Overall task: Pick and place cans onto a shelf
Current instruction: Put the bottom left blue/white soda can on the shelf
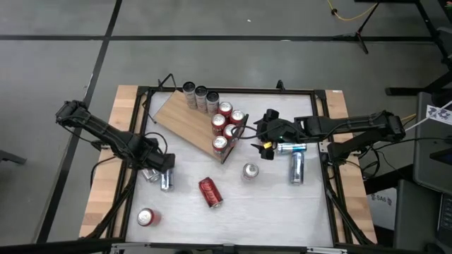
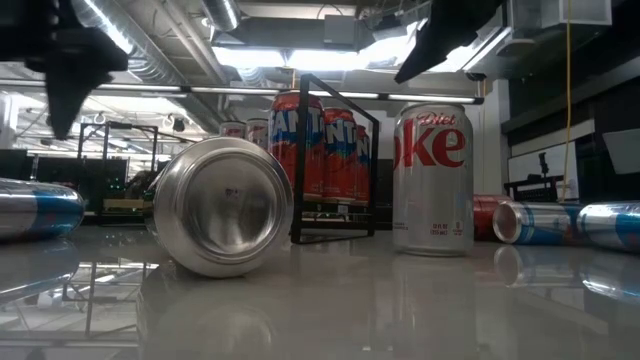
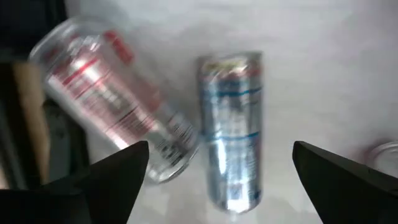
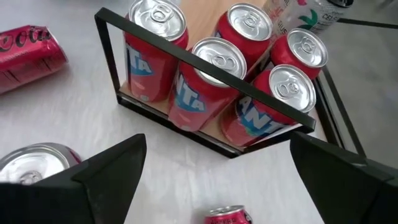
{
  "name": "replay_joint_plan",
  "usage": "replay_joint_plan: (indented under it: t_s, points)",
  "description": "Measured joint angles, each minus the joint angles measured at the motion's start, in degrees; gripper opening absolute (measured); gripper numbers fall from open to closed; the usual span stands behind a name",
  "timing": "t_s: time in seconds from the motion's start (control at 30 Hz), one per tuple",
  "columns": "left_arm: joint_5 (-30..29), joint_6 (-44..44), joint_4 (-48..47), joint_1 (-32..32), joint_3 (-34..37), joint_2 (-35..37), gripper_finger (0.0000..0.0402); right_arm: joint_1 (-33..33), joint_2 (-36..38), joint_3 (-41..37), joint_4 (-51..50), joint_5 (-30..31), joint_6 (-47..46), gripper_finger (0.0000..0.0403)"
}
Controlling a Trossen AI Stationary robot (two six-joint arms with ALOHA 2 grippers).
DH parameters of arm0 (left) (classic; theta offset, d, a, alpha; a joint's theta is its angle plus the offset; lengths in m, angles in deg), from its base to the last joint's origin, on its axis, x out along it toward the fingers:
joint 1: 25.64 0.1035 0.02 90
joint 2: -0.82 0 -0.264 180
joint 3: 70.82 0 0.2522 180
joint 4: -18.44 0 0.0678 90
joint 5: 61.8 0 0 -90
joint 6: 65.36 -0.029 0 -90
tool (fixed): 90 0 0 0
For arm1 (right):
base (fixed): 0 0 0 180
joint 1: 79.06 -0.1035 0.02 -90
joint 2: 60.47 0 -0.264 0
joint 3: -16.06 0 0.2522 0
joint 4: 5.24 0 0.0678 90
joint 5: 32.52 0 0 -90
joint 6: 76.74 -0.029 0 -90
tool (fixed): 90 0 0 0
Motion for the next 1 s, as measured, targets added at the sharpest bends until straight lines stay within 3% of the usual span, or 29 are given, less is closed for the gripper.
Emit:
replay_joint_plan:
  t_s: [0.2, 1.0]
  points:
    - [-5.67, -1.10, 0.77, 0.02, 0.00, -2.42, 0.0392, 0.00, 0.00, 0.00, 1.05, -0.02, 0.31, 0.0390]
    - [-7.06, -5.78, 9.54, 0.11, 0.00, -21.46, 0.0392, 0.02, 0.00, 0.00, 1.27, -0.08, 0.38, 0.0390]
